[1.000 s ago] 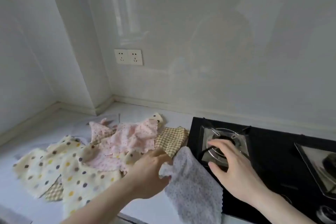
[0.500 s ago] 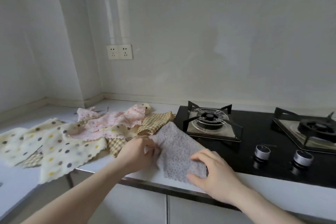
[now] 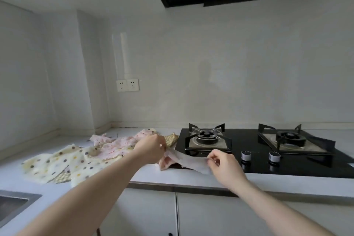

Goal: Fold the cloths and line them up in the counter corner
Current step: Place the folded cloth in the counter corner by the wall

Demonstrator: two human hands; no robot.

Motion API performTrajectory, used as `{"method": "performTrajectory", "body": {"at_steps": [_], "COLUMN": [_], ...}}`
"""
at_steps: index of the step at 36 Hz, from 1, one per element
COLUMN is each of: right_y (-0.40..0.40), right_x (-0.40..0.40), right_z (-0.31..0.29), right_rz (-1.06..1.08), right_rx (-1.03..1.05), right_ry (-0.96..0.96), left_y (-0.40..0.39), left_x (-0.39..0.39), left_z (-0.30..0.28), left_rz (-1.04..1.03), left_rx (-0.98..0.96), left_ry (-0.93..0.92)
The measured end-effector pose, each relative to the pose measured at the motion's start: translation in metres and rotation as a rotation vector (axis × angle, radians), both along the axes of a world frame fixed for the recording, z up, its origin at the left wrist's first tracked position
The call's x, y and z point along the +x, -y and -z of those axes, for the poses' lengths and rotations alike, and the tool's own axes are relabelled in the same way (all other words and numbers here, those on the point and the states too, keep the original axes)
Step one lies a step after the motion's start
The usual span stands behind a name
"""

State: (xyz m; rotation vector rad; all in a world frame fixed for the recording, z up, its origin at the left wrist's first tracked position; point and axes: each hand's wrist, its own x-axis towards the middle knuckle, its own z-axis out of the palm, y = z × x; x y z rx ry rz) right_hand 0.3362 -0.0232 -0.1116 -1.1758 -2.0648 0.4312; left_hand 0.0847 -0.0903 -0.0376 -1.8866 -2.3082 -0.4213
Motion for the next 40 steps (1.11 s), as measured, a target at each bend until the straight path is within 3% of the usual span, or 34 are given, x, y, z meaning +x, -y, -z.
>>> {"method": "performTrajectory", "body": {"at_steps": [4,10,17,24,32,40], "right_y": [-0.007,-0.011,-0.012,-0.013,-0.025,-0.029], "right_x": [0.006,-0.002,-0.004,0.009,0.033,0.071], "right_z": [-0.057,-0.134,-0.189,-0.217,-0.208,-0.204], "right_rz": [0.008,-0.007,0.047,0.099,0.090,-0.001], "right_rx": [-0.002,0.097,0.128,0.109,0.069,0.003], "right_ry": [-0.184,-0.196,-0.202,-0.260,-0.205,-0.235], "left_y": [0.012,0.011,-0.012,-0.023,-0.031,-0.020], "left_x": [0.019,0.088,0.115,0.133,0.110,0.074], "left_z": [-0.026,-0.044,-0.060,-0.089,-0.092,-0.124], "left_rz": [0.022,0.272,0.186,0.276,0.233,0.320], "left_rx": [-0.076,-0.050,0.143,0.032,0.114,0.116], "left_ry": [0.085,0.448,0.564,0.832,0.586,0.577]}}
